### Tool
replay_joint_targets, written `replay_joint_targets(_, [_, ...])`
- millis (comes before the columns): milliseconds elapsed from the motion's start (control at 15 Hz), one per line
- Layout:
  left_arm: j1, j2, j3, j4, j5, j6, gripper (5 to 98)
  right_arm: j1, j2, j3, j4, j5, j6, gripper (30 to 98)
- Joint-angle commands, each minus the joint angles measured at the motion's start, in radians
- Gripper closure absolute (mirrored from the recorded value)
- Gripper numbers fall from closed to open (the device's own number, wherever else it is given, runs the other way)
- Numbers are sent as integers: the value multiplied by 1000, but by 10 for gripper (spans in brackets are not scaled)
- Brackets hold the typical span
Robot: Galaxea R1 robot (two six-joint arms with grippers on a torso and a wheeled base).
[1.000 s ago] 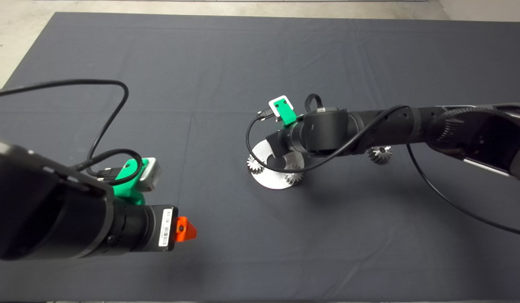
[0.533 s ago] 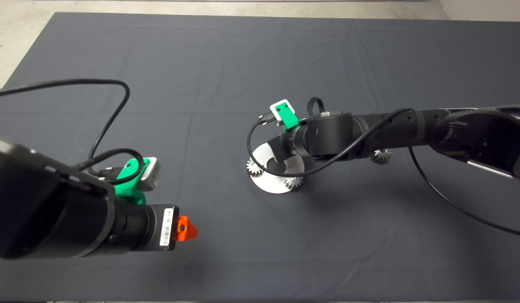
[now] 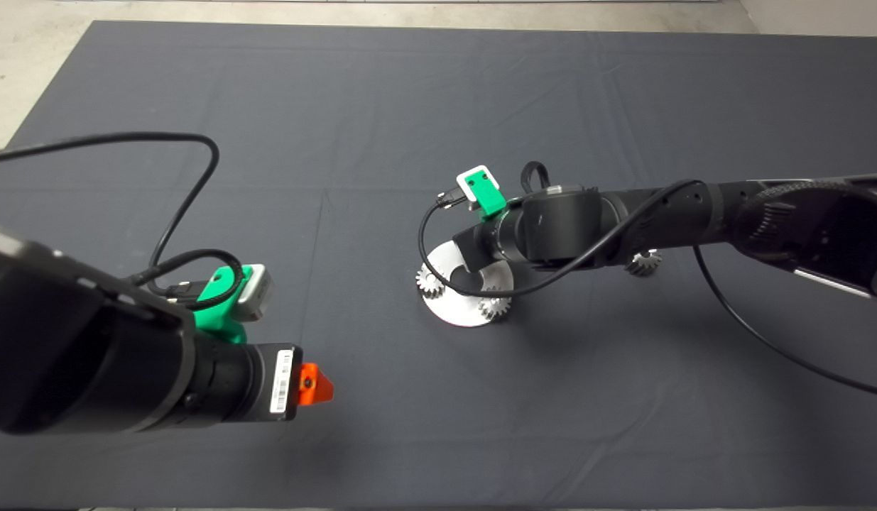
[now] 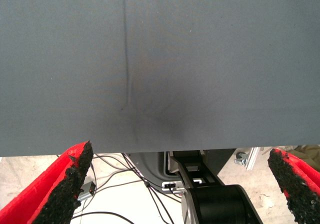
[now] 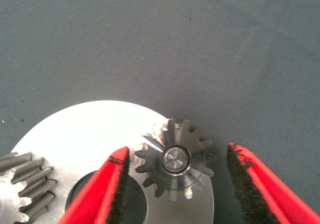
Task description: Remove an incorrectly installed larger gear and replace it with the correct smaller gear
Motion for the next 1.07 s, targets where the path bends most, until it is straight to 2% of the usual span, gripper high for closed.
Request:
replay_joint_targets(0, [-6,-7,-6,6,61,0,144,92,-46,77,56,-61,25,751])
replay_joint_targets(133, [-6,-10,-8,6,63,0,144,284,-130,155,270,-60,128,745])
replay_joint_targets(200, [-6,-10,-8,6,61,0,144,379,-173,215,342,-58,159,745])
replay_joint_targets(400, [-8,-16,-2,3,61,4,144,593,-312,397,494,-60,245,745])
replay_joint_targets(467, [-10,-22,10,1,61,5,144,634,-384,483,525,-58,281,745])
replay_joint_targets(600, [-11,-14,32,-3,60,3,144,656,-520,632,537,-58,356,745])
replay_joint_targets(733, [-14,3,46,-5,60,3,144,656,-633,772,583,-51,373,745])
replay_joint_targets(867, [-14,37,47,-11,53,1,144,656,-719,778,675,-42,383,745])
replay_joint_targets(1000, [-14,126,38,-16,51,-5,144,656,-742,773,770,-8,375,745])
